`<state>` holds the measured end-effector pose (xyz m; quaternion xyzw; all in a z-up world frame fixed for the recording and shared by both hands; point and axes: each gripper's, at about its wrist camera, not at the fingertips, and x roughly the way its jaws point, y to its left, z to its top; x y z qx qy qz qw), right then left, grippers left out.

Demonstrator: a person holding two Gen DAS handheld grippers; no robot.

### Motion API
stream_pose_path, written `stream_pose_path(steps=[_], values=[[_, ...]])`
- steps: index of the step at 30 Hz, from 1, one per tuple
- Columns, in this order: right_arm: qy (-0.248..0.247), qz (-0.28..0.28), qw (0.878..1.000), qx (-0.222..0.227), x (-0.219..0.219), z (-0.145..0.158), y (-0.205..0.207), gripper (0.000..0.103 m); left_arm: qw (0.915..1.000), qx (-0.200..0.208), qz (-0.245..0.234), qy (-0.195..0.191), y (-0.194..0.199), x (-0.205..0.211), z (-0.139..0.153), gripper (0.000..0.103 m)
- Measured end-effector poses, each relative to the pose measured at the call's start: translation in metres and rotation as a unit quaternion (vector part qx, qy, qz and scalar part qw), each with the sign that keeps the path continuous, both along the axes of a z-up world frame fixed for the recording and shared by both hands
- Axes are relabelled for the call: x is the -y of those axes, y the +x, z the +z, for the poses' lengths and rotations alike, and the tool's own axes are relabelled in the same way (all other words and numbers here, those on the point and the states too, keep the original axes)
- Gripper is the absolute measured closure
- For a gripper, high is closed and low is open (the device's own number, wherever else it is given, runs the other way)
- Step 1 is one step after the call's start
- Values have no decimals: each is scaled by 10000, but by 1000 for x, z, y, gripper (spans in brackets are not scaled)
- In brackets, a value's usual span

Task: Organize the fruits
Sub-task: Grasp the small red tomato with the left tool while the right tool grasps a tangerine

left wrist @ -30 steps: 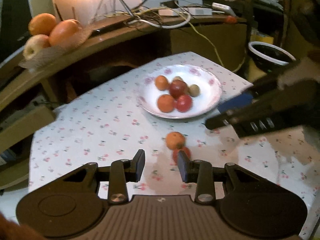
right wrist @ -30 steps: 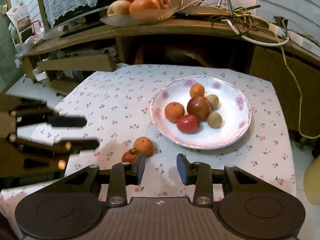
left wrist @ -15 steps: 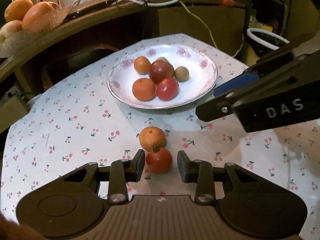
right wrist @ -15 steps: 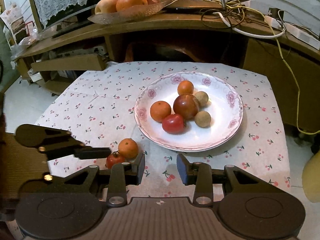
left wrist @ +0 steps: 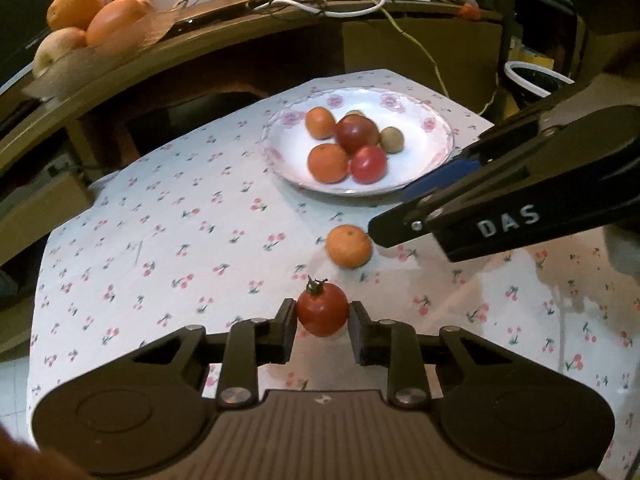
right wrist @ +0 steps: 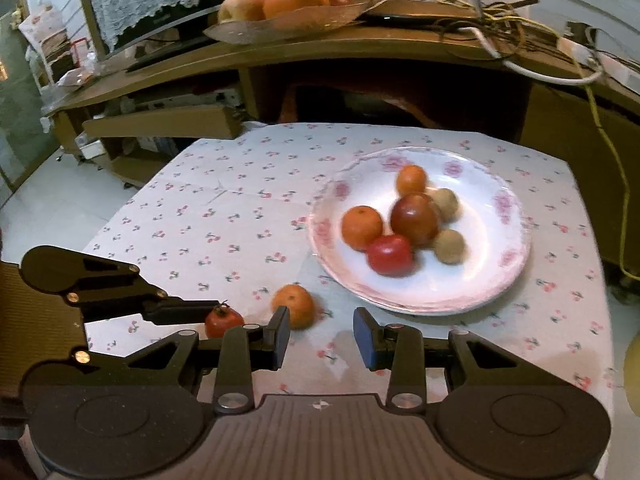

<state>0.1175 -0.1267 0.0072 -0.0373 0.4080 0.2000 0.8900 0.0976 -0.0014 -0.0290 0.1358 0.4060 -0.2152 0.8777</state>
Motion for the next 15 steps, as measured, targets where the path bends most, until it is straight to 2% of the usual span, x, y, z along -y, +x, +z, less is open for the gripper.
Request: stream_pose_path(steps=[9, 15], values=[[-56, 280, 9995, -102, -26, -22, 18, 66, 9999, -32, 1, 130, 0, -7, -10, 69], [-151, 242, 9994, -177, -28, -33, 25, 66, 9998, -56, 45, 182, 2, -5, -15, 63]])
